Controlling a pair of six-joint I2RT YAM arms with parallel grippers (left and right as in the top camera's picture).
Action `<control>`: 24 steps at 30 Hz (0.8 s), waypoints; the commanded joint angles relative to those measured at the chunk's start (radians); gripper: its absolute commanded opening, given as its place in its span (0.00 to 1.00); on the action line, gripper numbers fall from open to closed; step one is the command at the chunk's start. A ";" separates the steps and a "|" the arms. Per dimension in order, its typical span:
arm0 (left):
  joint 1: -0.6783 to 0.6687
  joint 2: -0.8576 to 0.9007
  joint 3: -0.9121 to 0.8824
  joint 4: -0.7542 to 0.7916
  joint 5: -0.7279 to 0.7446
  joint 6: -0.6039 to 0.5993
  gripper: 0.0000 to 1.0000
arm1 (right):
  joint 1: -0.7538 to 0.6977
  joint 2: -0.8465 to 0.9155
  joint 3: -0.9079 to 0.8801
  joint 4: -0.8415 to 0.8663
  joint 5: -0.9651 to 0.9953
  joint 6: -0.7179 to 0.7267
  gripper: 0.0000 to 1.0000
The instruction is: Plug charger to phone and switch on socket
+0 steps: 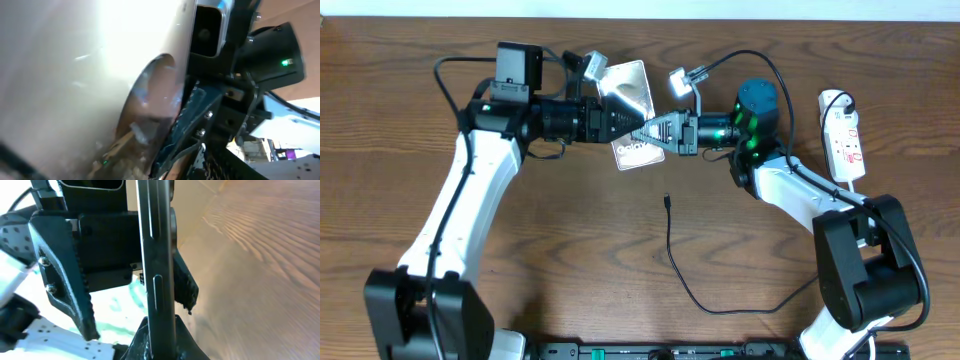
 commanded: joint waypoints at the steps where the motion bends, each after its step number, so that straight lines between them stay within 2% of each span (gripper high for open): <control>1: -0.031 -0.086 0.003 0.021 0.164 0.001 0.48 | 0.033 0.005 0.013 0.010 0.034 0.117 0.01; 7: -0.031 -0.101 0.003 0.064 0.164 -0.055 0.27 | 0.059 0.005 0.013 0.010 0.005 0.116 0.01; 10: -0.031 -0.102 0.003 0.065 0.164 -0.056 0.10 | 0.068 0.005 0.013 0.010 0.002 0.116 0.01; 13: -0.031 -0.102 0.003 0.066 0.154 -0.055 0.08 | 0.068 0.005 0.013 0.010 0.003 0.103 0.02; 15: -0.031 -0.101 0.003 0.064 0.092 -0.055 0.08 | 0.065 0.005 0.013 0.010 0.002 0.085 0.06; 17: -0.031 -0.101 0.003 0.060 0.013 -0.055 0.08 | 0.063 0.005 0.013 0.010 0.002 0.082 0.12; 19: -0.031 -0.101 0.002 0.048 -0.053 -0.055 0.08 | 0.062 0.005 0.013 0.010 0.002 0.049 0.33; 20: -0.031 -0.101 0.002 0.032 -0.094 -0.055 0.08 | 0.062 0.005 0.013 0.009 0.002 0.036 0.34; 22: -0.031 -0.101 0.002 -0.021 -0.196 -0.055 0.08 | 0.057 0.005 0.013 -0.003 0.002 0.008 0.47; 24: -0.031 -0.100 0.002 -0.083 -0.311 -0.055 0.07 | 0.045 0.005 0.013 -0.027 0.003 -0.027 0.52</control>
